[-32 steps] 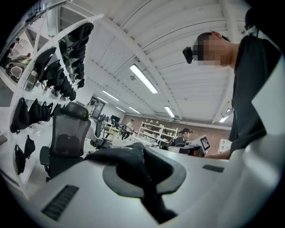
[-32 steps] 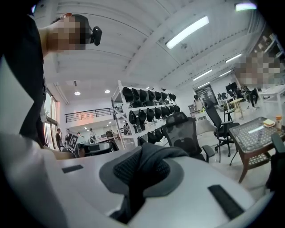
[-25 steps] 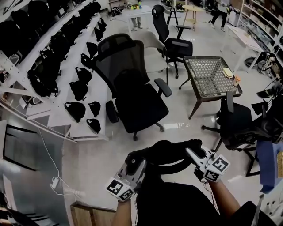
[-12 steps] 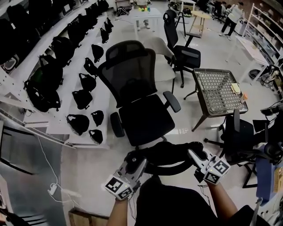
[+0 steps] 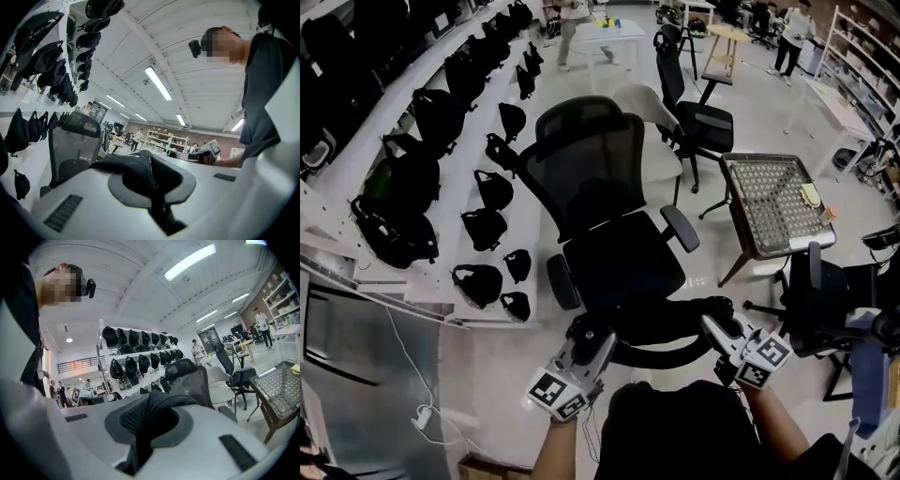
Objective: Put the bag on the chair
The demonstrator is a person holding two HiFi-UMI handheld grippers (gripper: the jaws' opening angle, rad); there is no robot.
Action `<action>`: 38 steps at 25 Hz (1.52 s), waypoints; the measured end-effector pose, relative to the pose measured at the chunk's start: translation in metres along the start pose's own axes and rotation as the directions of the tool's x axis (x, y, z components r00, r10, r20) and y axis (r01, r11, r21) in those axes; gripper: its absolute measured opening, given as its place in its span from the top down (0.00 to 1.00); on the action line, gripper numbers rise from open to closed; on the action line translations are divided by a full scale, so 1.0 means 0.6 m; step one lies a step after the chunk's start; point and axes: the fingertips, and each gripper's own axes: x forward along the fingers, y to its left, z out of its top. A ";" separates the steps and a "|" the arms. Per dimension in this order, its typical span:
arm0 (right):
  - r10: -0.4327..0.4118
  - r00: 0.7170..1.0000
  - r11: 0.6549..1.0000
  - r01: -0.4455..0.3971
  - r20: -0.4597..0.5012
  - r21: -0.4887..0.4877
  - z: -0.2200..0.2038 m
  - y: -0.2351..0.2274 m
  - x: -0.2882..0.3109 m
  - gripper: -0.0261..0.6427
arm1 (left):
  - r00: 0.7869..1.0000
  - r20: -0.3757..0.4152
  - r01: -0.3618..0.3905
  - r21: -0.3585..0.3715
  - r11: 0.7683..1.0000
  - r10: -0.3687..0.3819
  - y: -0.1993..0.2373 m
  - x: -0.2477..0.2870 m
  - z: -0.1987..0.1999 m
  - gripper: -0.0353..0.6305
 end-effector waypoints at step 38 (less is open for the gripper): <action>0.366 0.920 0.929 -0.371 -0.137 -0.008 0.136 -0.339 0.296 0.93 | 0.871 -0.004 -0.490 -0.041 0.871 0.490 0.258 0.248 0.056 0.91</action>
